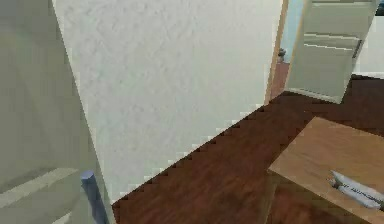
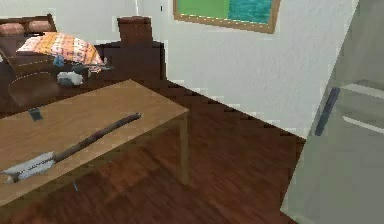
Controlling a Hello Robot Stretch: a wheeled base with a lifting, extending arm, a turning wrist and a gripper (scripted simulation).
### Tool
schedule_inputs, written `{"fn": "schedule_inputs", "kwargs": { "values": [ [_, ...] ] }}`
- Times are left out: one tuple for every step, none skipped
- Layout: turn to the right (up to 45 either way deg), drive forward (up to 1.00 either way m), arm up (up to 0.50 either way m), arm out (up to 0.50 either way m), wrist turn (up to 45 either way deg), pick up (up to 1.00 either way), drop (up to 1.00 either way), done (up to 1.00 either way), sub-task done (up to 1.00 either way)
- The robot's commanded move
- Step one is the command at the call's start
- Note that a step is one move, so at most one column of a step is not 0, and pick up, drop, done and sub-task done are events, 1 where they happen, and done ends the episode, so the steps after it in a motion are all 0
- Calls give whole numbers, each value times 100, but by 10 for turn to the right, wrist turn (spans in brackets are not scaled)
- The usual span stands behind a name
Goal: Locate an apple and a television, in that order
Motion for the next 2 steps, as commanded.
{"fn": "schedule_inputs", "kwargs": {
  "values": [
    [0,80,0,0,0,0,0,0,0],
    [330,0,0,0,0,0,0,0,0]
  ]
}}
